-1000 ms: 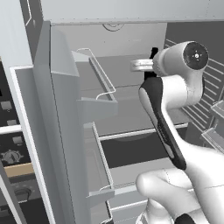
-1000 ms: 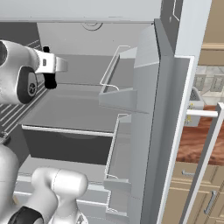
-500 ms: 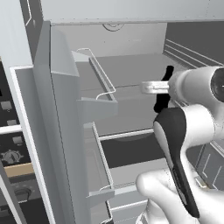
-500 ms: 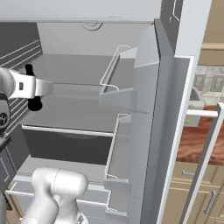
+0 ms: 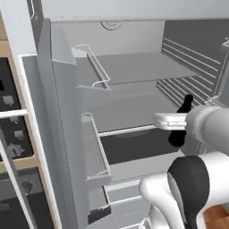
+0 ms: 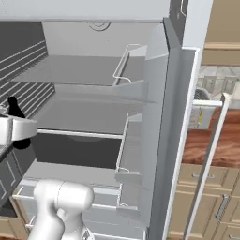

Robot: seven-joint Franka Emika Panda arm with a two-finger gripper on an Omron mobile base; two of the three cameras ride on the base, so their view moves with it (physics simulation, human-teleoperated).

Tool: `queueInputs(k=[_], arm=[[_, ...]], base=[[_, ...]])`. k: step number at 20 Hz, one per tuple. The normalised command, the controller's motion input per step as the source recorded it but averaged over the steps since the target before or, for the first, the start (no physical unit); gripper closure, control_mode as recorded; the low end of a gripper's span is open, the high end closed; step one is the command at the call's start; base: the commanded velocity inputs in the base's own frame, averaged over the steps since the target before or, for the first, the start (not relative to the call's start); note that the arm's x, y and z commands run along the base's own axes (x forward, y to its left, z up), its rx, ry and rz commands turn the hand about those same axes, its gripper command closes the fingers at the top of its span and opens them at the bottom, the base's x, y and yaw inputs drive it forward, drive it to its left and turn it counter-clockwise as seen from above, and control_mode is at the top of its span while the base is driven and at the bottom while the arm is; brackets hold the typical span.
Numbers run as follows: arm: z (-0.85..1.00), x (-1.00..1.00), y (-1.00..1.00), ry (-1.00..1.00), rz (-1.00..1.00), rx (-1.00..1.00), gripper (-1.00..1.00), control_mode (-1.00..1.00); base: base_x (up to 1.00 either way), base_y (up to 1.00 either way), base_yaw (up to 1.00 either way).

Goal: Open the fridge, grab two sodas, and place both sodas inside the bowl with ice on the dining counter.

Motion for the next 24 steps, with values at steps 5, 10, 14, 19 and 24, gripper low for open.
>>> queueInputs(k=[5, 10, 14, 19, 24], arm=[[0.0, 0.0, 0.0, 0.0, 0.0, 0.0, 1.0, 1.0], [0.0, 0.0, 0.0, 0.0, 0.0, 0.0, 1.0, 1.0], [0.0, 0.0, 0.0, 0.0, 0.0, 0.0, 1.0, 1.0], [0.0, 0.0, 0.0, 0.0, 0.0, 0.0, 1.0, 1.0], [0.0, 0.0, 0.0, 0.0, 0.0, 0.0, 1.0, 1.0]], base=[[-1.0, -0.02, -0.14], [-1.0, 0.0, -0.31], [-0.85, 0.0, -0.48], [-0.56, 0.0, -0.6], [-0.26, -0.01, -0.65]])
